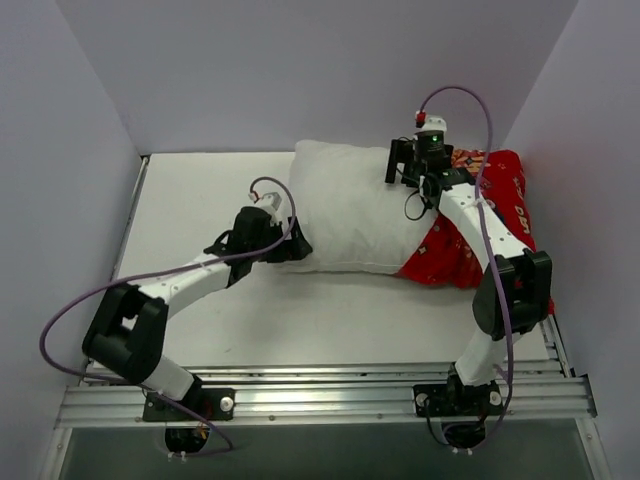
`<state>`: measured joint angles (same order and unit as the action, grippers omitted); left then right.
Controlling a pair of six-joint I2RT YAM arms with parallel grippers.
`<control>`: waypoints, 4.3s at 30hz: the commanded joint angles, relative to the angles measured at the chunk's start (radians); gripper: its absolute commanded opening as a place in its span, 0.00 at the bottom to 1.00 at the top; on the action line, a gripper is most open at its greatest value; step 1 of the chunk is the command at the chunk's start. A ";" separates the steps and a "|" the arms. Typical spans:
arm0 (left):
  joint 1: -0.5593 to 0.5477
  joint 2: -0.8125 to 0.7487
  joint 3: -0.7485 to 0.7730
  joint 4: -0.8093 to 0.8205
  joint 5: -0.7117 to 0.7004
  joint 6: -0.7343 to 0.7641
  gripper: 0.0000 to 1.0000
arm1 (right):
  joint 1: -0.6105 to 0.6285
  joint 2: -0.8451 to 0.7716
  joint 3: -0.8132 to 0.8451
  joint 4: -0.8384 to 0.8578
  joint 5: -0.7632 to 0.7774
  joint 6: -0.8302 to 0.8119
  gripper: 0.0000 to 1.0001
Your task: Remove the pillowcase from the pillow
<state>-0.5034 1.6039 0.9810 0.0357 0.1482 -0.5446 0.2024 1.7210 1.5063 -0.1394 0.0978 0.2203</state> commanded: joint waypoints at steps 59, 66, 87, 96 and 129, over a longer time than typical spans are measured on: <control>-0.722 0.270 0.188 -0.094 -0.944 0.799 0.94 | 0.083 -0.597 -0.359 -0.097 0.008 0.251 1.00; -0.655 0.363 0.217 -0.135 -0.943 0.681 0.83 | 0.075 -0.618 -0.382 -0.091 0.005 0.235 0.99; -0.549 0.051 0.758 -0.756 -0.906 0.581 0.02 | 0.072 -0.753 -0.451 -0.230 0.077 0.199 0.86; -0.515 0.057 0.955 -0.911 -0.903 0.571 0.02 | 0.115 -0.697 -0.397 -0.146 -0.033 0.157 0.76; -0.202 -0.245 0.955 -1.181 -0.977 0.528 0.02 | -0.306 -0.328 0.231 -0.304 0.465 0.252 0.00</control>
<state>-0.8173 1.5352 1.8614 -0.9489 -0.5331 -0.0631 0.0856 1.3979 1.5986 -0.5034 0.1619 0.5072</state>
